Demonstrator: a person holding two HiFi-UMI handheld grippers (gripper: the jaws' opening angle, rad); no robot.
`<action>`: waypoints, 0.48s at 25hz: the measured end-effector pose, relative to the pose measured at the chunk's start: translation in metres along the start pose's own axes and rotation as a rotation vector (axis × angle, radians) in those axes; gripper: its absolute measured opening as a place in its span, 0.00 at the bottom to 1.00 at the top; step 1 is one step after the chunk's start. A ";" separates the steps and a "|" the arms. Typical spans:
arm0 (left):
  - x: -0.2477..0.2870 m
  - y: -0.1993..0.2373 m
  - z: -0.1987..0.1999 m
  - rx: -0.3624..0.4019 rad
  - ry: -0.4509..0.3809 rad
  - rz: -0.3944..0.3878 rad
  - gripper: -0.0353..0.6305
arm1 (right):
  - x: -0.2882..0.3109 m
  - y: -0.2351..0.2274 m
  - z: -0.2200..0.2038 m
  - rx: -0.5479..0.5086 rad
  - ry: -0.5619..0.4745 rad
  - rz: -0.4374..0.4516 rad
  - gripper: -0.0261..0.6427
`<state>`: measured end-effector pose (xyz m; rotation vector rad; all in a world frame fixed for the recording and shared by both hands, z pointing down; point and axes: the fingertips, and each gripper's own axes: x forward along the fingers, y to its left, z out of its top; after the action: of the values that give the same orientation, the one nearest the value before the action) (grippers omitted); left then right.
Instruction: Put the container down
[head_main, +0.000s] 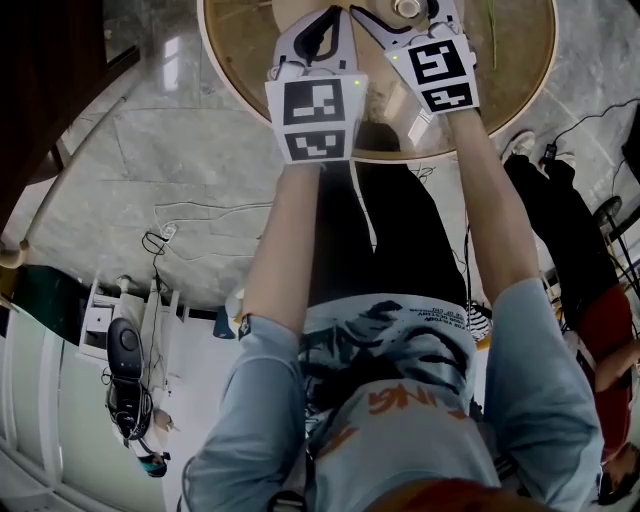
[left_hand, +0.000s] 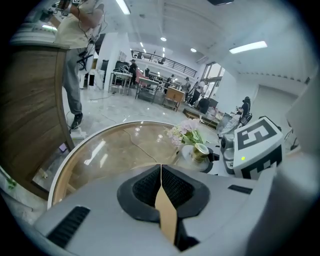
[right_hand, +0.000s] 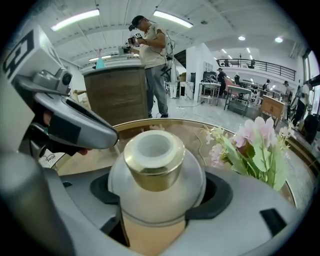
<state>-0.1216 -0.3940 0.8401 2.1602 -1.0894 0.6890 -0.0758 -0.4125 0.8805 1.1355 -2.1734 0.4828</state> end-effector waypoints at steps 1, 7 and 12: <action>-0.001 -0.001 0.000 0.000 -0.002 0.000 0.10 | 0.000 0.000 0.000 0.002 0.004 0.001 0.58; -0.017 -0.017 0.018 -0.018 -0.049 -0.022 0.10 | -0.039 0.004 0.016 0.052 -0.040 0.006 0.58; -0.041 -0.046 0.056 0.034 -0.121 -0.054 0.10 | -0.107 0.006 0.039 0.092 -0.137 -0.001 0.48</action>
<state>-0.0950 -0.3912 0.7611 2.2764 -1.0842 0.5623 -0.0495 -0.3678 0.7790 1.2523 -2.2881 0.5224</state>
